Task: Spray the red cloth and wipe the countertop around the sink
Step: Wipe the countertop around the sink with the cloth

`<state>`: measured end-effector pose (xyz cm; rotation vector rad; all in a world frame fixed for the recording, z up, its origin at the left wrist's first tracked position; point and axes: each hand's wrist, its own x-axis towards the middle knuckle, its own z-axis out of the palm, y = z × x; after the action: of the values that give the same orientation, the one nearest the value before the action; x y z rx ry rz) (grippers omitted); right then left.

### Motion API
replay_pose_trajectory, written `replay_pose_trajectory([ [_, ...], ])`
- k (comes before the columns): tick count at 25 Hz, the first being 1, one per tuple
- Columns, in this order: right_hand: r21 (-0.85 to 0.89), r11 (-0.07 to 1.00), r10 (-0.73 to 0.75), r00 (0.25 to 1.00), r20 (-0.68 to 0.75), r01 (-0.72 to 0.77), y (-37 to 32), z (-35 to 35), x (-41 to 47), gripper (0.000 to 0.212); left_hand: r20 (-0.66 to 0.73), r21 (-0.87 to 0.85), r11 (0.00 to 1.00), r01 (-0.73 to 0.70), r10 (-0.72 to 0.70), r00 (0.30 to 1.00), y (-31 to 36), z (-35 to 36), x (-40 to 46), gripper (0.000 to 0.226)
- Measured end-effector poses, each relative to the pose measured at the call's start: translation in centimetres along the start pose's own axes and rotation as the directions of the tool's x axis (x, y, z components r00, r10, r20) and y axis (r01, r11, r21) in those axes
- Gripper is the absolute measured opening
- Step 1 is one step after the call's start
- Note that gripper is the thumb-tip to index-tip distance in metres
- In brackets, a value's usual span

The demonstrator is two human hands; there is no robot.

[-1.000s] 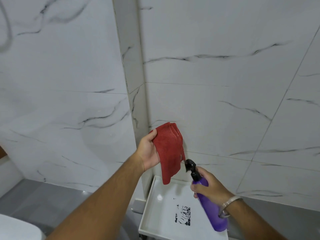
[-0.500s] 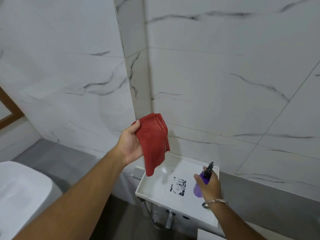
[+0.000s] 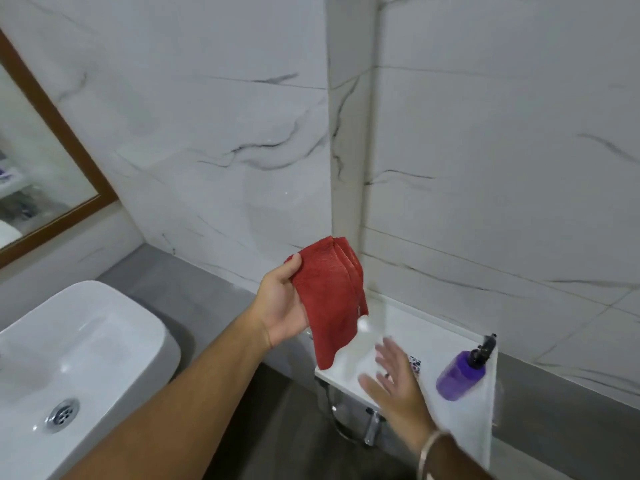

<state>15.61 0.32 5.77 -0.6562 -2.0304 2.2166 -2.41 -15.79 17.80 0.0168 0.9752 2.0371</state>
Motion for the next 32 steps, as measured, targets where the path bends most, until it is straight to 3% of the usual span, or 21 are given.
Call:
replay_pose_trajectory([
  [3, 0.179, 0.978, 0.045, 0.950, 0.308, -0.104, -6.6, 4.5, 5.5, 0.073, 0.023, -0.055, 0.998, -0.027, 0.029, 0.999, 2.3, -3.0, -1.7, 0.055],
  [6, 0.090, 0.992, 0.045, 0.919, 0.391, -0.087, -9.0, 9.1, 8.4, 0.055, 0.000, -0.111, 0.981, -0.157, 0.158, 0.988, 6.2, -8.8, -4.0, 0.052],
  [9, 0.053, 0.996, 0.049, 0.929, 0.366, -0.074, -8.2, 14.0, 10.0, 0.050, -0.103, 0.118, 0.975, -0.189, 0.202, 0.974, 9.0, -16.8, -6.3, 0.045],
  [12, -0.064, 0.997, 0.054, 0.944, 0.324, -0.035, -6.1, 17.9, 11.2, 0.038, -0.172, 0.436, 0.900, -0.019, 0.104, 0.980, 10.0, -22.9, -7.0, 0.030],
  [15, -0.265, 0.964, 0.107, 0.958, 0.264, -0.034, -4.0, 20.6, 12.2, 0.034, -0.171, 0.680, 0.728, 0.083, 0.048, 0.984, 11.8, -27.4, -6.5, 0.015],
  [17, -0.396, 0.918, 0.100, 0.965, 0.241, 0.004, -3.9, 21.6, 13.0, 0.032, -0.125, 0.835, 0.542, 0.096, 0.017, 0.992, 13.2, -29.2, -5.6, 0.009],
  [19, -0.472, 0.877, 0.029, 0.971, 0.236, 0.088, -4.8, 22.8, 14.6, 0.025, -0.084, 0.933, 0.356, 0.052, 0.076, 0.994, 15.2, -30.1, -3.9, 0.014],
  [21, -0.502, 0.842, -0.082, 0.967, 0.242, 0.197, -6.1, 24.1, 16.8, 0.028, -0.032, 0.972, 0.237, -0.007, 0.162, 0.986, 17.0, -30.3, -2.0, 0.015],
  [24, -0.610, 0.691, -0.204, 0.914, 0.351, 0.388, -6.2, 24.7, 20.6, 0.039, -0.008, 1.000, -0.020, 0.013, 0.208, 0.978, 17.8, -31.2, -0.3, 0.019],
  [25, -0.664, 0.620, -0.149, 0.894, 0.424, 0.418, -5.1, 24.3, 21.9, 0.043, -0.069, 0.987, -0.130, 0.093, 0.177, 0.982, 17.5, -32.0, -0.4, 0.023],
  [27, -0.795, 0.398, 0.136, 0.827, 0.545, 0.458, -1.9, 23.1, 24.0, 0.059, -0.219, 0.923, -0.278, 0.267, 0.193, 0.957, 16.8, -33.9, -1.7, 0.029],
  [29, -0.848, 0.200, 0.367, 0.765, 0.529, 0.490, 2.0, 22.2, 25.7, 0.067, -0.291, 0.897, -0.238, 0.371, 0.313, 0.904, 16.7, -36.0, -3.2, 0.039],
  [30, -0.852, 0.129, 0.413, 0.754, 0.511, 0.507, 3.7, 22.2, 26.4, 0.068, -0.289, 0.897, -0.221, 0.383, 0.362, 0.886, 16.6, -36.8, -3.8, 0.048],
  [32, -0.825, -0.020, 0.432, 0.749, 0.502, 0.565, 6.1, 22.7, 27.1, 0.070, -0.272, 0.867, -0.290, 0.405, 0.406, 0.873, 16.0, -37.6, -4.3, 0.069],
])
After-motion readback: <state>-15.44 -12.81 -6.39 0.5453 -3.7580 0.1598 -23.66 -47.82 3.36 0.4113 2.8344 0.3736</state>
